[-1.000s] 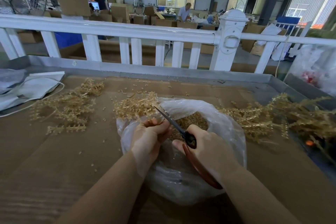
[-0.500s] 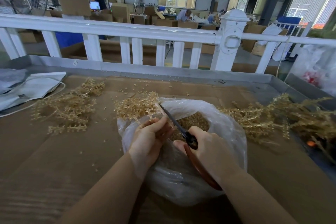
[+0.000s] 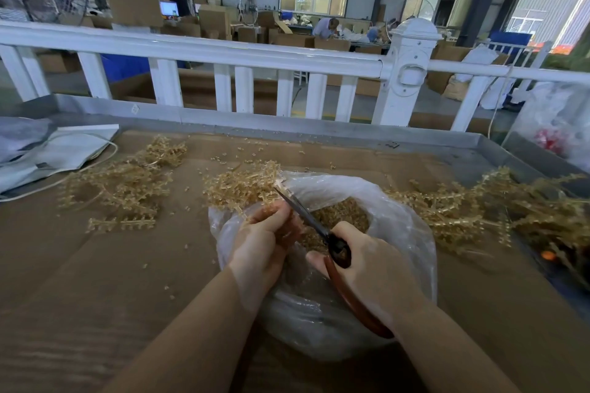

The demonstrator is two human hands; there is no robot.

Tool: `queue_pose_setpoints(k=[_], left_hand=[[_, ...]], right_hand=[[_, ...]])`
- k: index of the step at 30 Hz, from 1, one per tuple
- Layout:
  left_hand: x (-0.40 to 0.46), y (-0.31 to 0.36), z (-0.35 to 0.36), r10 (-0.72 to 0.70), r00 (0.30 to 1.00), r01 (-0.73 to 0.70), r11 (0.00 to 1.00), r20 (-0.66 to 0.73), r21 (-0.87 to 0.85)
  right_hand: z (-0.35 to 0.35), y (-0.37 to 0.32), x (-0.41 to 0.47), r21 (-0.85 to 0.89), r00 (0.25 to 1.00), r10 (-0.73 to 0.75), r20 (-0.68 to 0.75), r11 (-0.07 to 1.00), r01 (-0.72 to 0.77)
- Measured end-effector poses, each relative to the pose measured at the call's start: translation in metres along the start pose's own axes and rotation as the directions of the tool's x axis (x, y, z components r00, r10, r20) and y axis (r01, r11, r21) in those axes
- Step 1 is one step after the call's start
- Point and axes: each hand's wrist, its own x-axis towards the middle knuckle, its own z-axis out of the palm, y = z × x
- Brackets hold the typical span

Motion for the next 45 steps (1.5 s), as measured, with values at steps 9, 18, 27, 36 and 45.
queue_pose_setpoints(k=[9,18,27,36,45], left_hand=[[-0.006,0.001,0.003,-0.003,0.999,0.001,1.0,0.034,0.032],[-0.006,0.003,0.0,-0.039,0.995,0.03,0.995,0.092,0.098],[-0.003,0.0,-0.005,-0.051,0.992,0.033,0.987,0.115,0.155],[-0.005,0.001,-0.004,-0.05,0.991,0.022,0.976,0.125,0.215],[-0.004,0.002,-0.005,-0.057,0.993,0.034,0.977,0.105,0.209]], right_hand=[[0.003,-0.005,0.001,0.021,1.0,-0.002,-0.029,1.0,0.003],[0.006,-0.007,0.006,0.063,0.999,0.022,-0.028,0.998,-0.02],[0.0,-0.012,0.01,0.031,0.999,0.036,0.008,0.999,-0.036],[0.003,-0.01,0.011,0.018,1.0,0.011,-0.013,1.0,-0.011],[0.001,-0.007,0.015,0.009,0.998,0.05,0.025,0.999,-0.05]])
